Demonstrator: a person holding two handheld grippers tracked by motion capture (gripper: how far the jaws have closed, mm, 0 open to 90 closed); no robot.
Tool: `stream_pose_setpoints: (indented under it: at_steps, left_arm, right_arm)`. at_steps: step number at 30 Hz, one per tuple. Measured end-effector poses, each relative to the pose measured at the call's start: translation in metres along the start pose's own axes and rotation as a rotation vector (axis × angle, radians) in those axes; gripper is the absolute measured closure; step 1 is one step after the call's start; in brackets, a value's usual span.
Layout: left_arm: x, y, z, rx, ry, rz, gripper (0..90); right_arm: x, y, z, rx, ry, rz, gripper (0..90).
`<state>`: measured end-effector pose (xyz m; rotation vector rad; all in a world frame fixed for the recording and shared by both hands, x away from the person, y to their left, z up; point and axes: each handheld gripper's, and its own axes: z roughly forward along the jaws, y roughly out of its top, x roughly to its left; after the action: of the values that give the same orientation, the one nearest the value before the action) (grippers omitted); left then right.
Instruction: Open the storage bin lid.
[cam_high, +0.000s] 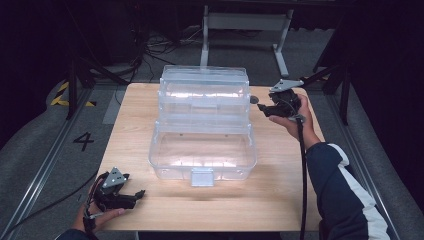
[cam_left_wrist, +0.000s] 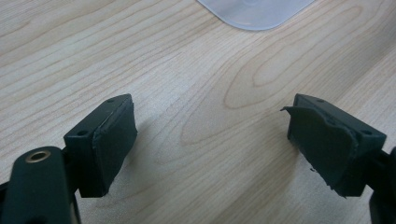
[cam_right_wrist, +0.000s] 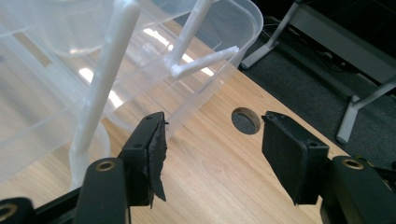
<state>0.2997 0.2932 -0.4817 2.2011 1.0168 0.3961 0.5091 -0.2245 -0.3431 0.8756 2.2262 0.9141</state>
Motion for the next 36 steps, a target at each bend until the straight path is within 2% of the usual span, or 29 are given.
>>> stream_pose_setpoints:
  at_steps: [5, 10, 13, 20, 24, 31, 36]
  left_arm:
    - [0.000, 0.000, 0.000, 0.000, 0.000, -0.001, 16.0]
    - [0.000, 0.000, 0.000, 0.000, 0.000, 0.001, 16.0]
    - [0.000, 0.000, 0.000, -0.001, 0.001, 0.002, 16.0]
    - [0.000, 0.000, 0.000, -0.001, 0.000, 0.001, 16.0]
    - [0.000, 0.000, 0.000, -0.001, 0.000, 0.000, 16.0]
    - [0.000, 0.000, 0.000, -0.001, 0.001, 0.000, 16.0]
    - [0.000, 0.000, 0.000, -0.001, 0.000, 0.000, 16.0]
  right_arm:
    - [0.001, -0.007, -0.008, -0.010, 0.009, -0.002, 39.7]
    - [0.005, -0.016, -0.012, 0.005, 0.010, -0.016, 39.2]
    - [0.007, -0.024, -0.015, 0.010, -0.007, -0.041, 39.0]
    - [0.010, -0.040, -0.023, 0.008, 0.009, -0.033, 38.1]
    - [0.014, -0.049, -0.029, 0.009, -0.008, -0.064, 37.1]
    - [0.021, -0.063, -0.037, 0.011, -0.021, -0.062, 35.7]
    - [0.026, -0.075, -0.041, 0.022, -0.031, -0.085, 34.8]
